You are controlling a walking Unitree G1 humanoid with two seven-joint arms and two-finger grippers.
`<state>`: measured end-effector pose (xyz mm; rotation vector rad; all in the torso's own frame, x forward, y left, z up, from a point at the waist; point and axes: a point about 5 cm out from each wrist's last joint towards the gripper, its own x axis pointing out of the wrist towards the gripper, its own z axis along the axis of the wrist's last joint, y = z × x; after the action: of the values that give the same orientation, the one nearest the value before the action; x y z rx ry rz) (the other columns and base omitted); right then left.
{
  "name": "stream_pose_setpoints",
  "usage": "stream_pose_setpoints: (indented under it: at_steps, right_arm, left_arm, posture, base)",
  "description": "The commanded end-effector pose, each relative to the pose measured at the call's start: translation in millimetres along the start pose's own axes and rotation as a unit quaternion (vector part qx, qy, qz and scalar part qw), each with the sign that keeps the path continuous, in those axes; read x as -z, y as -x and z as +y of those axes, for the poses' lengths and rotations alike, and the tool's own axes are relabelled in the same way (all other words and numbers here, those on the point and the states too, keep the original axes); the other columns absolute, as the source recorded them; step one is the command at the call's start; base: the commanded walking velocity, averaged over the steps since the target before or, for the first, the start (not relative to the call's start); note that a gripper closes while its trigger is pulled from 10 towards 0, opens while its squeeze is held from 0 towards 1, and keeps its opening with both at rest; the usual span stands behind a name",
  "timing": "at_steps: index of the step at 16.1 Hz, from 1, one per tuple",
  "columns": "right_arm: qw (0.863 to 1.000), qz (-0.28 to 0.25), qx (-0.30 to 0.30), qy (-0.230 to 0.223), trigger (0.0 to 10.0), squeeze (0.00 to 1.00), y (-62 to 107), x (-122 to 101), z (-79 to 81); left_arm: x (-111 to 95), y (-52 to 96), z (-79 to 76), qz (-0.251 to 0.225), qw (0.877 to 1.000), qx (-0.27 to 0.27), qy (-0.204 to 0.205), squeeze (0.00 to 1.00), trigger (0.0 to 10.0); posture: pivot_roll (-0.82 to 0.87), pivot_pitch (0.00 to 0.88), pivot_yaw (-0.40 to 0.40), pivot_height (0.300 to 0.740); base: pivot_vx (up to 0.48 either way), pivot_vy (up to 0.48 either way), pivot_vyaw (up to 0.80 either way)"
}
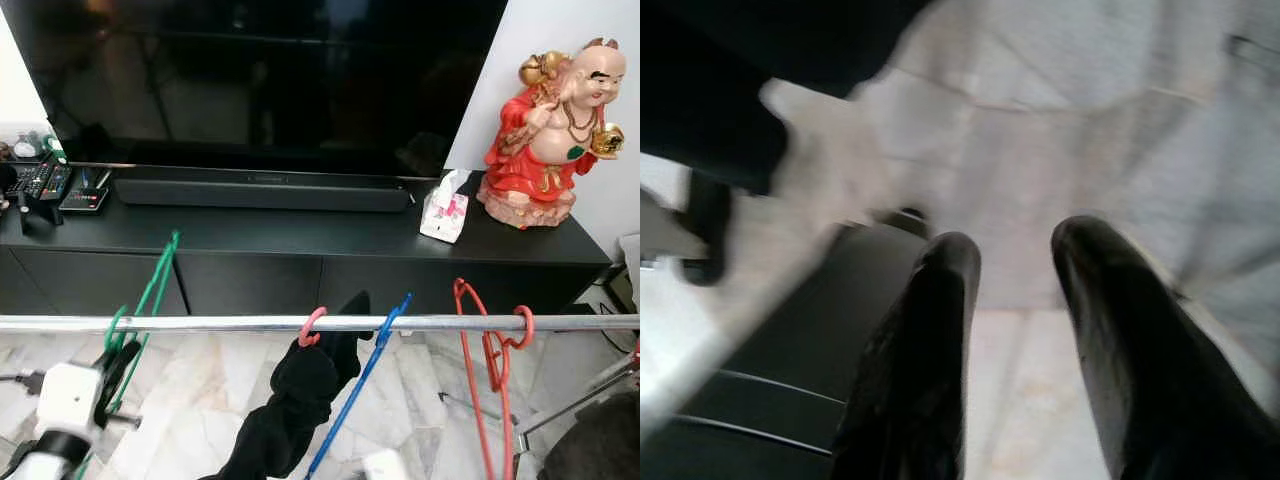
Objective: Hang hanger
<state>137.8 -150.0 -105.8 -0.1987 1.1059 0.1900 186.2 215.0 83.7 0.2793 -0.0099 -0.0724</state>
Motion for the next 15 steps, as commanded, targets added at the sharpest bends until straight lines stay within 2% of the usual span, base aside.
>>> stream_pose_setpoints:
  at_steps: [1, 2, 4, 10, 14, 15]
  right_arm:
    - [1.0, 0.006, 0.01, 0.004, 10.0, 0.0, 0.1, 1, -3.2]
    - [1.0, 0.005, 0.009, 0.004, 10.0, 0.0, -0.2, 0, -1.5]
    - [1.0, 0.01, 0.017, 0.003, 10.0, 0.0, 1.6, 6, -14.0]
    - [1.0, 0.011, 0.019, 0.004, 10.0, 0.0, 2.0, 7, -16.8]
    - [1.0, 0.012, 0.021, 0.002, 10.0, 0.0, 2.1, 7, -17.6]
    - [1.0, 0.012, 0.021, 0.002, 10.0, 0.0, 2.1, 7, -17.7]
  left_arm:
    - [-1, -2.3, -1.9, 0.005, 1.0, -0.004, 0.015, 0.0, 10.0]
    - [2, -3.5, -3.3, 0.014, 1.0, -0.006, 0.017, 0.0, 10.0]
    - [4, -6.4, 0.7, 0.025, 0.998, -0.036, 0.033, 0.0, 10.0]
    - [17, -0.2, -4.2, 0.081, 0.996, -0.013, 0.038, 0.0, 10.0]
    - [17, -0.7, -5.2, 0.084, 0.996, -0.008, 0.033, 0.0, 10.0]
    - [17, -0.5, -4.7, 0.085, 0.996, -0.008, 0.034, 0.21, 10.0]
  posture:
    - [0.02, 0.0, -0.103, 0.74]
    - [0.02, 0.0, -0.103, 0.74]
    - [0.02, 0.0, -0.101, 0.74]
    - [0.02, 0.0, -0.102, 0.74]
    - [0.02, 0.0, -0.1, 0.74]
    - [0.02, 0.0, -0.1, 0.74]
  base:
    - [0.0, 0.0, 0.0]
    - [0.0, 0.0, 0.0]
    - [0.0, 0.0, 0.0]
    - [0.0, 0.0, 0.0]
    - [0.0, 0.0, 0.0]
    - [0.0, 0.0, 0.0]
